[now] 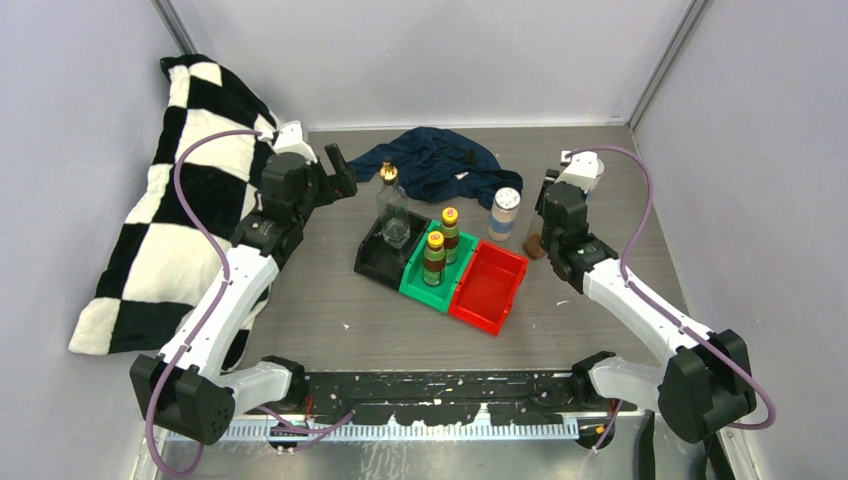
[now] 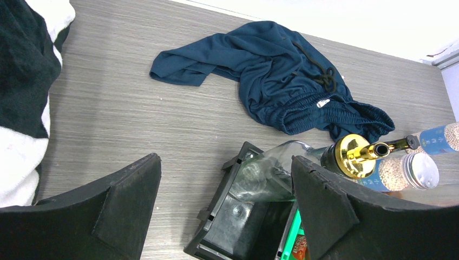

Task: Organize the condiment bottles
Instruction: Pick up the bottle from the center of the board.

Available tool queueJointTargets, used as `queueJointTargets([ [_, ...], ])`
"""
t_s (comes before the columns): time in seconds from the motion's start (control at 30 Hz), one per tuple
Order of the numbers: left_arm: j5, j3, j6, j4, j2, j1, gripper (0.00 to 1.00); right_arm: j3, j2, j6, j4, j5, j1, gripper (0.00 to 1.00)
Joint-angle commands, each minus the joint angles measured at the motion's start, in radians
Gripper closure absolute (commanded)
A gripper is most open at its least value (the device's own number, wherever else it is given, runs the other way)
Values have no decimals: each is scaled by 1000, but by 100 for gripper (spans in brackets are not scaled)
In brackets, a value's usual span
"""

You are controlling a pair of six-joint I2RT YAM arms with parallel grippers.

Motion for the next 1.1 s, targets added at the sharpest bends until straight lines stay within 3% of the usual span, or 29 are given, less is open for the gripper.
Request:
queueJointTargets([
  [0.0,7,0,-3,50,2,-4,10,43,16,22,36,-14,-9,83],
  [0.03,7,0,-3,50,3,-4,10,47,16,22,34,-14,-9,93],
  [0.1,8,1,-4,51,5,-4,10,56,16,22,28,-12,-9,99],
  [0.4,7,-2,-4,53,2,-4,10,110,-21,18,-11,-24,-9,99],
  [1.07,-1,-6,-8,57,-1,-4,10,372,-155,-61,-268,-59,45,99],
])
